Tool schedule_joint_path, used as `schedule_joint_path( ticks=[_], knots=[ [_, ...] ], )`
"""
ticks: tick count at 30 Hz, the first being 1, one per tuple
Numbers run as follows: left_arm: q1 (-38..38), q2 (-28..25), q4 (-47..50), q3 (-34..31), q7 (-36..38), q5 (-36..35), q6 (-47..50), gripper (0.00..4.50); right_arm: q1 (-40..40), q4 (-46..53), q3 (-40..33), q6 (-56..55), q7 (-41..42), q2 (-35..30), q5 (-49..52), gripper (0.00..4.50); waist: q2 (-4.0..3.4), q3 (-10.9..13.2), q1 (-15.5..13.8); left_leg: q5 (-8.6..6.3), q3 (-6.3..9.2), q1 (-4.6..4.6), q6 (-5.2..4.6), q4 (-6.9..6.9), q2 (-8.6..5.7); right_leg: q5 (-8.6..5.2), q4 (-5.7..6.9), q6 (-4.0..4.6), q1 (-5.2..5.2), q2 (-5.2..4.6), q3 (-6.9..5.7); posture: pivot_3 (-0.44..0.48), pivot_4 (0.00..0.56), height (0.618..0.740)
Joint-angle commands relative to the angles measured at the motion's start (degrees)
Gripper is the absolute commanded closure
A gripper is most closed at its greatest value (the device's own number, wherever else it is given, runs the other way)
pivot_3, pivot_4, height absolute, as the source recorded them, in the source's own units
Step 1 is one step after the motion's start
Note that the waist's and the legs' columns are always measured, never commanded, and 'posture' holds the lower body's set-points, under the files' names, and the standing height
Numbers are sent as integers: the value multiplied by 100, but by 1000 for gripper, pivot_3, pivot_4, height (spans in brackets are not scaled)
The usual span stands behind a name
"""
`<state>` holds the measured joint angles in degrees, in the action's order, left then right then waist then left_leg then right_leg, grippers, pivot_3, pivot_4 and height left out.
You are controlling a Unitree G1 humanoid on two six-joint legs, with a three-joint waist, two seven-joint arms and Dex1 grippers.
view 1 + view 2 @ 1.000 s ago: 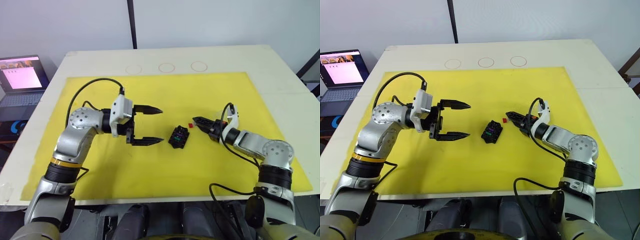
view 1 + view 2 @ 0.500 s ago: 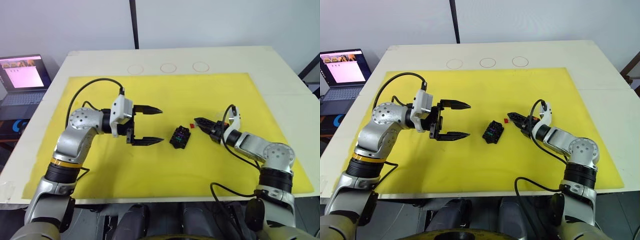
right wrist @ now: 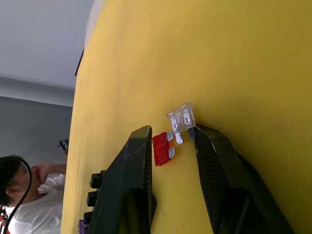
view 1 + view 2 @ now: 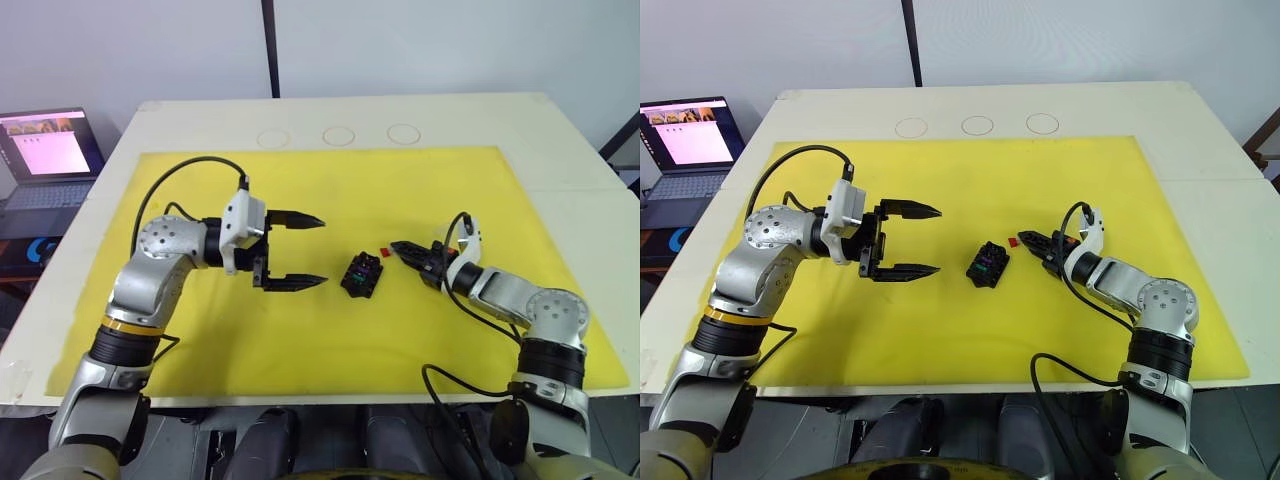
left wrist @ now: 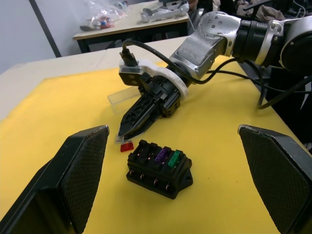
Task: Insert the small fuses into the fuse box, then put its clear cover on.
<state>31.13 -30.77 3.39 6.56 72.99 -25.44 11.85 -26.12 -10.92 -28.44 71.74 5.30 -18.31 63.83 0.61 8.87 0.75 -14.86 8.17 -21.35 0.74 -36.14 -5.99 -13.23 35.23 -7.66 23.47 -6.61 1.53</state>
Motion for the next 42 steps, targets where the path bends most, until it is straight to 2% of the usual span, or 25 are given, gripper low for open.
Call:
schedule_joint_path(
  ticks=[1,3,14,16,20,25,32,35,40,42],
  knots=[
    [-16,18,92,-23,-32,1,-99,0,195,-96,27,82,-171,84,-161,4011,1,-1,-1,0,0,0,0,0,0,0,0,0,0,0,0,0,150,740],
    [-35,17,103,-13,-36,13,-108,0,236,-81,31,72,-182,103,-192,4475,15,-9,-3,0,2,1,0,0,0,0,-2,0,-3,0,-2,0,150,740],
    [-102,-6,146,4,-43,13,-119,0,391,49,-44,57,-262,96,-180,4475,22,-14,-18,0,7,1,0,0,-2,0,-6,-1,-8,-2,-5,0,150,740],
    [-114,-20,155,-3,-36,8,-118,0,415,315,-212,83,-290,57,41,4475,21,-14,-26,0,8,1,0,0,-2,-1,-6,-1,-8,-2,-5,0,150,740],
    [-171,-60,180,-21,-16,-16,-100,0,533,1170,-615,470,-892,52,1311,4475,8,-6,-96,-1,15,-7,-1,4,-7,-3,-10,-5,-2,-7,-6,0,150,740],
    [-154,-40,103,3,32,-14,-139,0,927,1635,-465,389,-1823,-58,2499,4475,2,-2,-116,-1,13,-11,-1,10,-6,-4,-11,-4,6,-9,-6,0,150,740],
    [-47,28,-96,53,128,8,-250,0,1236,1700,-55,-218,-2473,-334,3279,4475,-5,2,-101,-1,7,-10,-2,9,-6,-4,-11,-5,5,-11,-5,0,150,740],
    [-42,37,-116,58,149,14,-270,0,1208,1612,115,-445,-2510,-474,3342,3885,-7,4,-98,-2,5,-10,-3,9,-6,-4,-12,-5,5,-11,-5,0,150,740],
    [-32,49,-124,58,168,18,-278,0,1002,1217,369,-714,-2409,-599,3241,2170,-10,7,-96,-2,5,-10,-3,9,-5,-4,-12,-5,5,-10,-6,0,150,740],
    [-31,49,-121,58,171,19,-278,0,890,1014,474,-743,-2291,-638,3126,2170,-11,7,-87,-2,3,-9,-3,9,-5,-4,-12,-5,5,-10,-5,0,150,740]
  ],
)
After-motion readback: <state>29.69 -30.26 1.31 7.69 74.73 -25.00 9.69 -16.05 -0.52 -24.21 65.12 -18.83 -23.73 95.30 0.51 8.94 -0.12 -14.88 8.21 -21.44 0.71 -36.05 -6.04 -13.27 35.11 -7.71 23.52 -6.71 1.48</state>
